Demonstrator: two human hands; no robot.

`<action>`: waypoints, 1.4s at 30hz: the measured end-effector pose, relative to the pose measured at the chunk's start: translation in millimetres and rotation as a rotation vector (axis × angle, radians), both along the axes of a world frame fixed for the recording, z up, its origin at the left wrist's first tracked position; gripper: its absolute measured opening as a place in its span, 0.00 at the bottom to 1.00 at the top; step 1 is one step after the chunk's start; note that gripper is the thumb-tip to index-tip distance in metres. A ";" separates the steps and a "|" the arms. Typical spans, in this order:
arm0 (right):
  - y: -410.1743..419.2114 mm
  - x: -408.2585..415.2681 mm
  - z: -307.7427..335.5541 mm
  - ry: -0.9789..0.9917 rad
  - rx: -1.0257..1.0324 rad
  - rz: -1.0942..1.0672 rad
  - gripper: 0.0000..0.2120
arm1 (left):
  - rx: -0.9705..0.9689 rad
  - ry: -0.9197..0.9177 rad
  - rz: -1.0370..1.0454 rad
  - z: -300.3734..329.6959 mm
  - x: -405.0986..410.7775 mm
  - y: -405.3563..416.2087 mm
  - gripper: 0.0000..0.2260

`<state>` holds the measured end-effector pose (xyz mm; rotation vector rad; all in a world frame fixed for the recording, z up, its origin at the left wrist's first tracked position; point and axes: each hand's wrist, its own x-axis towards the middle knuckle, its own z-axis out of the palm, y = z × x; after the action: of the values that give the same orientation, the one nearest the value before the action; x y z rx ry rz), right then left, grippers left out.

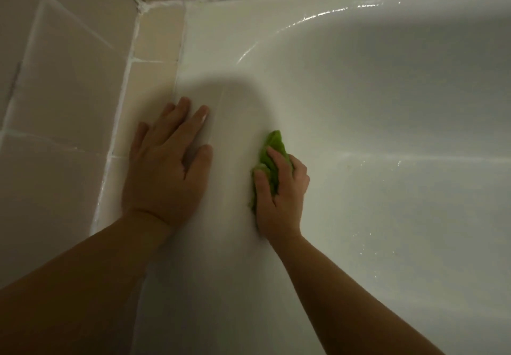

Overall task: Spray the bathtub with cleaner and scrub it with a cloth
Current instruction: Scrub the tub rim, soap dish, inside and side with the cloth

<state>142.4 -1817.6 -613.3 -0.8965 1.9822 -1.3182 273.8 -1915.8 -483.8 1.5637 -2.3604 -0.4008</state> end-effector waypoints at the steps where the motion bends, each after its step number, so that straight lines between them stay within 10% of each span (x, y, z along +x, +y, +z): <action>1: 4.9 -8.8 -17.7 -0.001 0.029 -0.006 0.19 | 0.001 0.001 -0.002 0.5 -0.3 -0.5 0.26; 8: -42.2 -76.6 -92.4 -0.346 0.768 -0.369 0.22 | 0.011 0.001 -0.020 0.3 -3.0 -8.5 0.27; 20: -79.8 -13.6 58.8 0.019 -0.070 0.016 0.25 | 0.026 0.115 0.041 5.0 -7.9 -17.9 0.21; 42: -11.0 23.0 60.0 -0.116 0.223 -0.018 0.18 | 0.024 0.094 0.018 5.2 18.7 31.2 0.20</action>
<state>165.4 -1828.6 -553.3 -0.6835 2.0026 -1.1053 292.5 -1884.6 -478.6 1.5409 -2.2777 -0.4888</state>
